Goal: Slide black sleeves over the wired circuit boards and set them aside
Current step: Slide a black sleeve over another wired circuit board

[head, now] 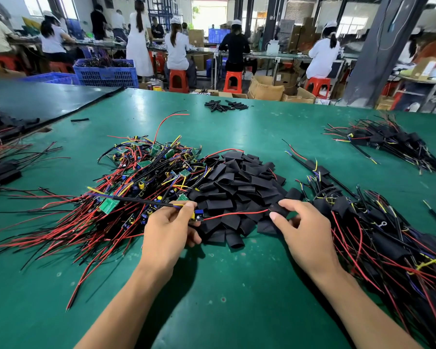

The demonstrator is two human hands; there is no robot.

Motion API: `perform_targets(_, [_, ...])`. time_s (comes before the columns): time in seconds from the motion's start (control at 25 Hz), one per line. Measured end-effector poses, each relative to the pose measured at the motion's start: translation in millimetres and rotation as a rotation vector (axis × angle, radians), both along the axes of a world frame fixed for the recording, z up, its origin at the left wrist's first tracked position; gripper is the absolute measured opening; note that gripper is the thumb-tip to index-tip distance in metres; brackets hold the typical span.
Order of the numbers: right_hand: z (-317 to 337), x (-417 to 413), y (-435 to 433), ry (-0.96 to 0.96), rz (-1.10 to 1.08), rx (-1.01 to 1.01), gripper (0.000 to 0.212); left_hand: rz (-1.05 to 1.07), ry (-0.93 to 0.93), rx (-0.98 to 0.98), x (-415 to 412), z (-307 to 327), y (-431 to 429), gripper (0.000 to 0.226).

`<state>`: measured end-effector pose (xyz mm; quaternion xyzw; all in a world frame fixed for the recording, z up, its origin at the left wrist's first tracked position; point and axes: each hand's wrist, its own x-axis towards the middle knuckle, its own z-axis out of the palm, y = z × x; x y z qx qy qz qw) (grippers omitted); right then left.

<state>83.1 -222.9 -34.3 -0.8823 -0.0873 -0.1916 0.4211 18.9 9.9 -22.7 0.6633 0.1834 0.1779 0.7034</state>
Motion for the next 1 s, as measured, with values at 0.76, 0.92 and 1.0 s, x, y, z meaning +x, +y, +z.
perform_targets(0.76, [3.2,-6.8,6.9,0.011,0.174,0.254,0.029,0.058,-0.042,-0.067,-0.7,0.7,8.1,0.017])
perform_targets(0.92, [2.7,-6.5,6.2,0.012,0.17,0.289,0.028,0.052,-0.036,-0.072,-0.8,1.1,7.7,0.017])
perform_targets(1.0, [3.3,-7.7,6.6,0.033,0.198,0.312,0.028,0.05,-0.029,-0.071,-0.5,0.4,7.7,0.016])
